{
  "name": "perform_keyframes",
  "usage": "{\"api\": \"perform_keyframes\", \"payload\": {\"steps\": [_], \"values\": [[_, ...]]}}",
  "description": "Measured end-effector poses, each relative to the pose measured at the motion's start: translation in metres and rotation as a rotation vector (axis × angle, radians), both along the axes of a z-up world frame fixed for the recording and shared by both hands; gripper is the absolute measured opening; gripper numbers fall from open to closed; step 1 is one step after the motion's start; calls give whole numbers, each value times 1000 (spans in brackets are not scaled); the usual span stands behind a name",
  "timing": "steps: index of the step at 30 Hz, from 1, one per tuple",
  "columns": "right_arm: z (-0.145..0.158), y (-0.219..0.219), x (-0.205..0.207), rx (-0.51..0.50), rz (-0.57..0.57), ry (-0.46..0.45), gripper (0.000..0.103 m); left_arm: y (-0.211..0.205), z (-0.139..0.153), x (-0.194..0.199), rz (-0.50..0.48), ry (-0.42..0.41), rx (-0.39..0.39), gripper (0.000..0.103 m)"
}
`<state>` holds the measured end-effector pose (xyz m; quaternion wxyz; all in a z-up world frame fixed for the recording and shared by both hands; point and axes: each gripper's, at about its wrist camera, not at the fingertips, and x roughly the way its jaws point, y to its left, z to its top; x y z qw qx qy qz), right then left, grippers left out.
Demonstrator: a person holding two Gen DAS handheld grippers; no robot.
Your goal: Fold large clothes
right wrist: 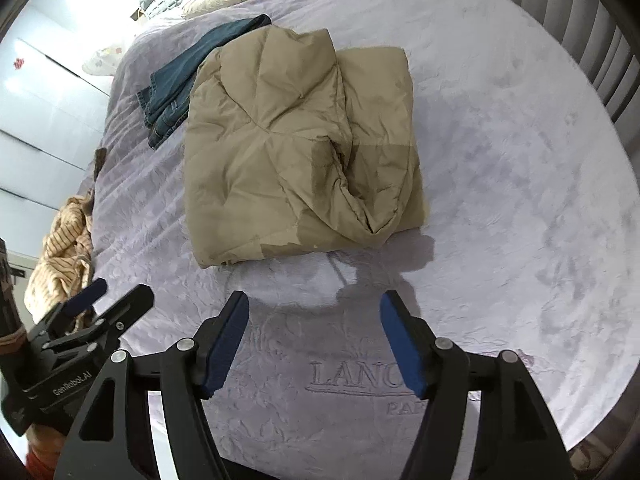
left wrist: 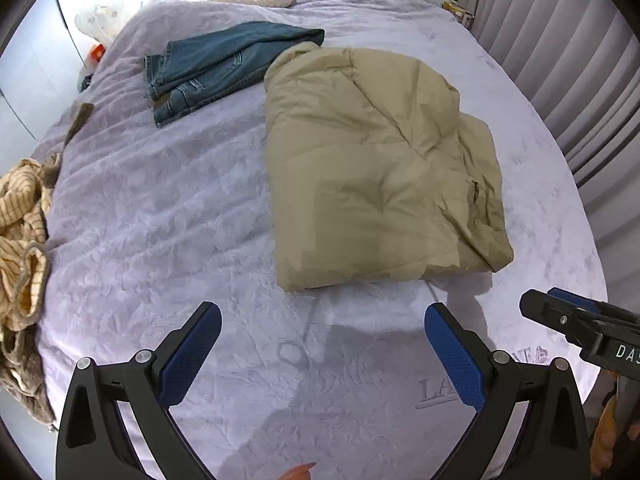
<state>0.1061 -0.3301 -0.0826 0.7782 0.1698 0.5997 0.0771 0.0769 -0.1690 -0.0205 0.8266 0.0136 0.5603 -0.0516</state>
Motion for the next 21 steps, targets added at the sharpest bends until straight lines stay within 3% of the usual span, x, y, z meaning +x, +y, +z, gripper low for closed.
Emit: {"api": "perform_keyframes", "payload": {"steps": [3,8,12,14,21], "values": [[7,-1,-3,-40,-5,-8,83,0,11,-3,13,-27,34,102],[26,-4,-6,-115,-7,-75,91,3,29,-7,32,-65,46,102],[42,-8,-8,-114,-44,-130,93,2,47,-9,30,-115,66,102],[49,-10,-6,-110,-55,-136,103,3,56,-10,29,-131,58,102],[83,-14,-9,-146,-79,-224,103,4,76,-9,46,-165,52,102]]}}
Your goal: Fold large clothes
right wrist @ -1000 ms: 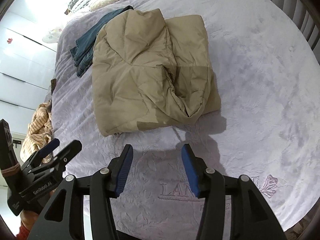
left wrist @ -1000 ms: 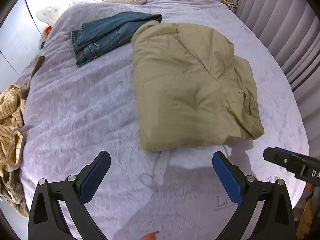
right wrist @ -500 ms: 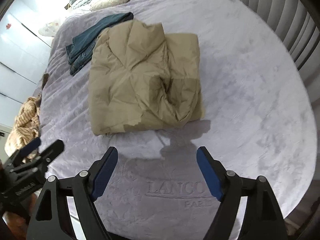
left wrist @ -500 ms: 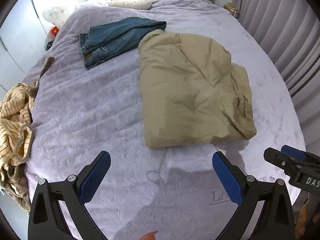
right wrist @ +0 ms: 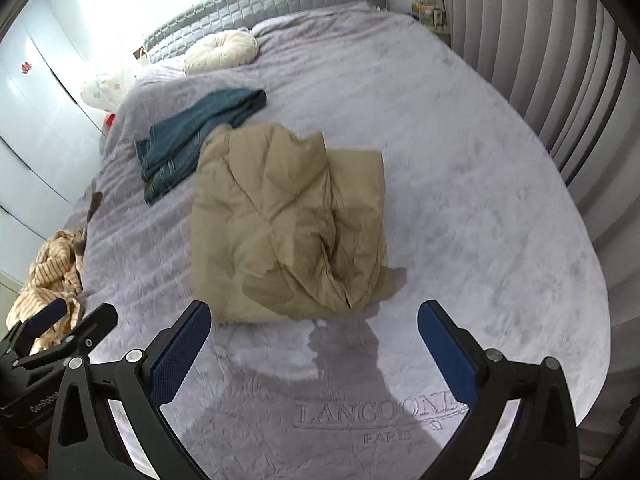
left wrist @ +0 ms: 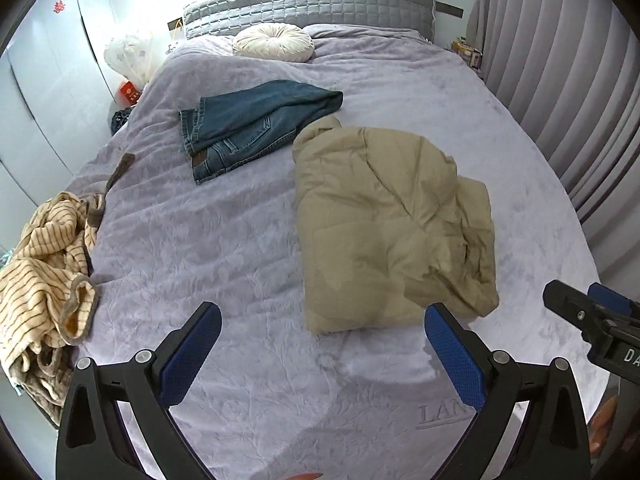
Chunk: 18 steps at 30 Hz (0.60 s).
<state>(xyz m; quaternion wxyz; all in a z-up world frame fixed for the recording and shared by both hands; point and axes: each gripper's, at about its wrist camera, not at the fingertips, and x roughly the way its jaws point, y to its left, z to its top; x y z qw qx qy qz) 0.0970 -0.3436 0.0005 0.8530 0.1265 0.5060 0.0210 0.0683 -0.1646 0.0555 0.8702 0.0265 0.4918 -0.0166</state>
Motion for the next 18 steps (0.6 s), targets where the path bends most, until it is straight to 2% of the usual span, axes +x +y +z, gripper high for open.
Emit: {"api": "perform_keyframes", "payload": {"steps": [9,18], "values": [[36,1,-1,-88,-28,-81,103,8,25,1,44,-61,-21,102],[44,4,-2,-122,-27,-103,103,9,34,0,64,-89,9,102]]}}
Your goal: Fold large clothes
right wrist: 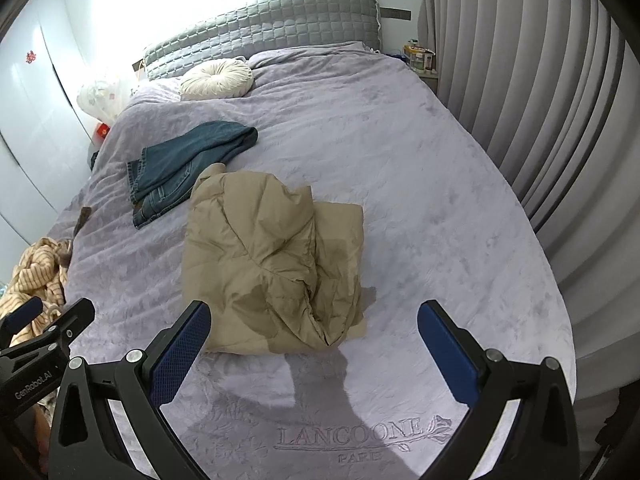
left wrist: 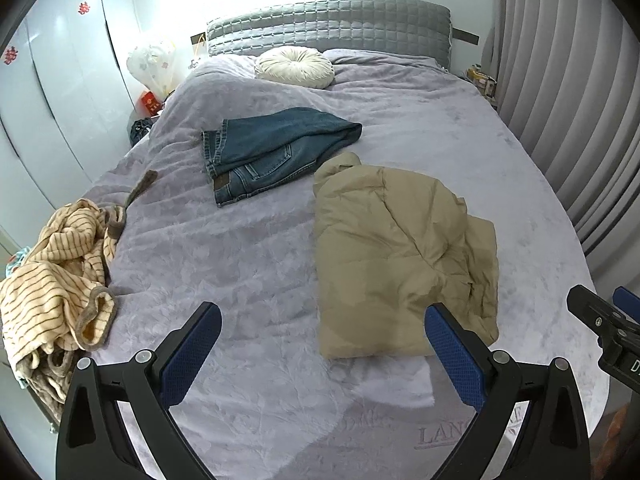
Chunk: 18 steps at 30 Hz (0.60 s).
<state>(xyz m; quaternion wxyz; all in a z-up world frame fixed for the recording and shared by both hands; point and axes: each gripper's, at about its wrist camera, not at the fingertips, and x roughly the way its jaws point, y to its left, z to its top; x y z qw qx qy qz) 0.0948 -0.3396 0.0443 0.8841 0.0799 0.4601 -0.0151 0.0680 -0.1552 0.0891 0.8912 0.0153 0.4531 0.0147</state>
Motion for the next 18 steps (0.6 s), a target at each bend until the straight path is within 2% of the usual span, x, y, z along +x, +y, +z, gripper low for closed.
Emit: {"api": "perform_keyframes", "payload": {"steps": [18], "values": [[2,-1,2,-2,-1,3,103,-4,0,0,-1,14,-20,102]]}}
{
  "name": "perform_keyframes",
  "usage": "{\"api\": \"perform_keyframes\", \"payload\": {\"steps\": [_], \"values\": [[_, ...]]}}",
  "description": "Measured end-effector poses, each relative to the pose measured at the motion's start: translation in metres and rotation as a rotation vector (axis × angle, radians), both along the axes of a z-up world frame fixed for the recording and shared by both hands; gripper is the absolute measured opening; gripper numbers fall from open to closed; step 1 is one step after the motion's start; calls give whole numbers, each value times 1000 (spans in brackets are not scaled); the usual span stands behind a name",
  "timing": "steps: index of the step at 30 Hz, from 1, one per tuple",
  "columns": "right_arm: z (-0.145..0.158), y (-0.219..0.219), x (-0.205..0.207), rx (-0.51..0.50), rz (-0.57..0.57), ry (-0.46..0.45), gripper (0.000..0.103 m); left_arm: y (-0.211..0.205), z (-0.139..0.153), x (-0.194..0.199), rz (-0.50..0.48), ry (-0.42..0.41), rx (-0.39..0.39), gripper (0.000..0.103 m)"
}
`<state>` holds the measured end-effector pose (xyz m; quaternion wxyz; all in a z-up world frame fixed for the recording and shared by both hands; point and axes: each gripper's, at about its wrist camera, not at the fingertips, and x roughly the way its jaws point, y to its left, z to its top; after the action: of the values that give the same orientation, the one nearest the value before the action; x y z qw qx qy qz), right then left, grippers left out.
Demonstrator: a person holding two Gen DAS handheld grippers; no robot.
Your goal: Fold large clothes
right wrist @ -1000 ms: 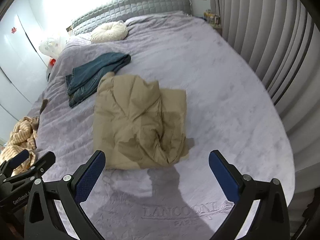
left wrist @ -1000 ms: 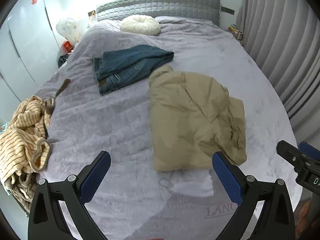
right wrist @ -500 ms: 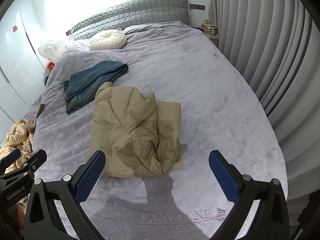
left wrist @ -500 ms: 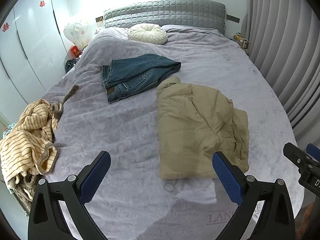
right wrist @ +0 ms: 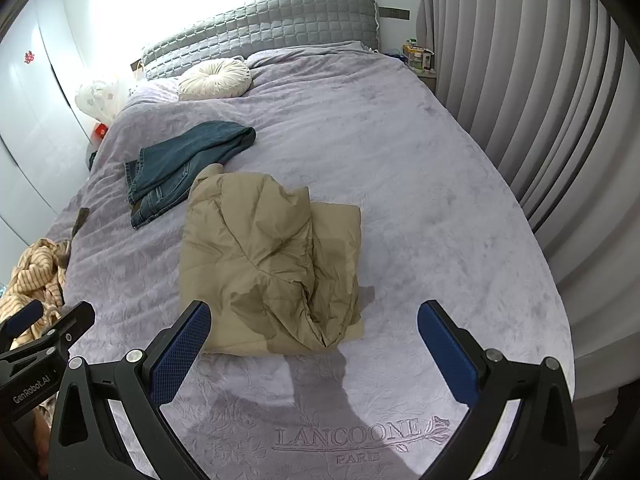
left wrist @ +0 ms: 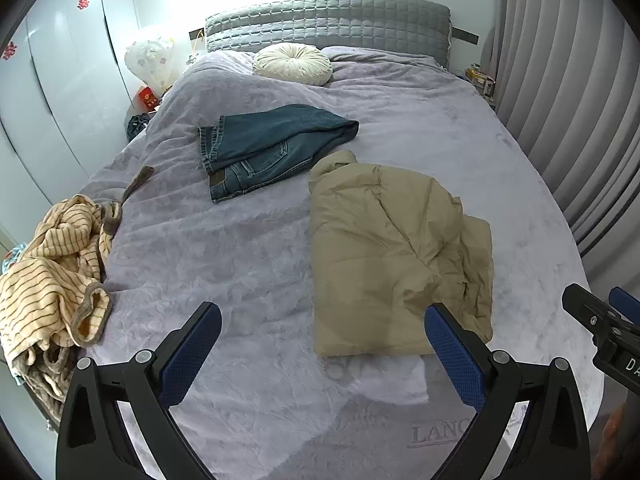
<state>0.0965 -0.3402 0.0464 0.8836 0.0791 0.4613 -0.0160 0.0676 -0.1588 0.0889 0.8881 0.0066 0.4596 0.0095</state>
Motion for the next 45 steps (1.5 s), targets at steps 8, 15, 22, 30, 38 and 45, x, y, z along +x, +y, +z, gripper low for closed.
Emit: {"api": "perform_keyframes", "payload": {"steps": [8,15,22,30,38,45], "values": [[0,0,0,1,0,0,103,0,0,1,-2,2,-3,102],[0,0,1,4,-1,3,103,0,1,3,-3,4,-6,102],[1,-1,2,3,-1,4,103,0,1,4,-1,5,-4,102],[0,-2,2,5,1,5,103,0,1,4,-3,5,-4,102],[0,-2,3,4,2,5,103,0,1,4,-2,5,-5,102],[1,-3,4,6,4,5,103,1,0,8,-3,8,-2,102]]}}
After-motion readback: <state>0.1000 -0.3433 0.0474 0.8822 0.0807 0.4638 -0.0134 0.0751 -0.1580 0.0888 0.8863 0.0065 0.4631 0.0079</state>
